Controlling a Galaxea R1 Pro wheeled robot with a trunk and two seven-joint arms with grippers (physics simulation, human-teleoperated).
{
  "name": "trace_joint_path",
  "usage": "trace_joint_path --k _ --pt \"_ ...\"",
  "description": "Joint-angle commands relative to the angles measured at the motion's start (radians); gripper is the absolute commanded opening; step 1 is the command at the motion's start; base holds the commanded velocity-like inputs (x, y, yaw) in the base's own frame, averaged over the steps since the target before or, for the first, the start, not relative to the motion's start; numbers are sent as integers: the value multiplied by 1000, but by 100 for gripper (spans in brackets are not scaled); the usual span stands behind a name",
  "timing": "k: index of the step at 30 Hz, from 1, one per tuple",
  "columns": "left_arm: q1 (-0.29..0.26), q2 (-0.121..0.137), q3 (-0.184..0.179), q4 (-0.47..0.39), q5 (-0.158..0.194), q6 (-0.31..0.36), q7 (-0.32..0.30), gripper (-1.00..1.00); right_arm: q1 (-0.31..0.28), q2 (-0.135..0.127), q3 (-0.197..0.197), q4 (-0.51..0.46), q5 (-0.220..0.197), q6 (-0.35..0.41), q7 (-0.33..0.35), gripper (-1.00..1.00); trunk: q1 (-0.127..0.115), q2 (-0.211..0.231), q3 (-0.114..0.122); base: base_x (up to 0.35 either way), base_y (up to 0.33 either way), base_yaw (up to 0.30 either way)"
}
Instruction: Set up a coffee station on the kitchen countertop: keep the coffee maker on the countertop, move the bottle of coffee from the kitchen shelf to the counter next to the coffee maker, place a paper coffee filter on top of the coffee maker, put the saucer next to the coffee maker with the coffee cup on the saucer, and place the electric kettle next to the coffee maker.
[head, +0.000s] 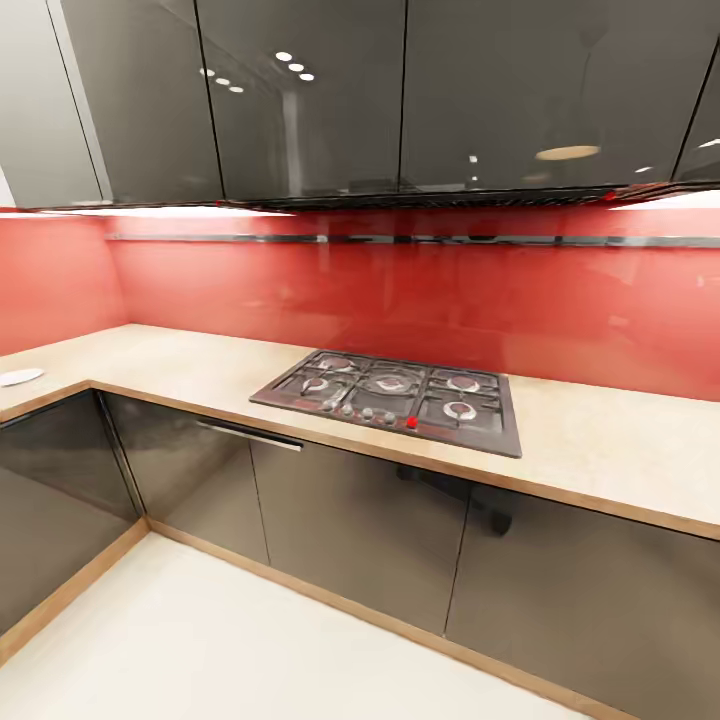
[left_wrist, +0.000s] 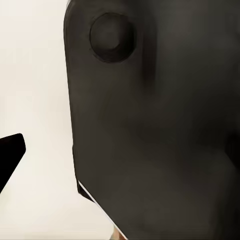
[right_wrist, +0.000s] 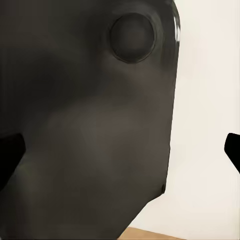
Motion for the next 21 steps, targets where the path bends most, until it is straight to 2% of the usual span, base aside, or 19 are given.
trace_joint_path --k 1,11,21 --pt "0 0 0 0 0 0 0 100 0 0 0 0 0 0 0 100 0 0 0 0 0 0" --pt "-2 -3 -1 -35 0 -23 -2 100 0 -5 -7 -12 -7 0 2 100 0 0 0 0 0 14" --pt "-2 -3 -1 -92 0 -79 -2 100 0 -4 -8 -33 -8 -1 2 100 0 0 0 0 0 267"
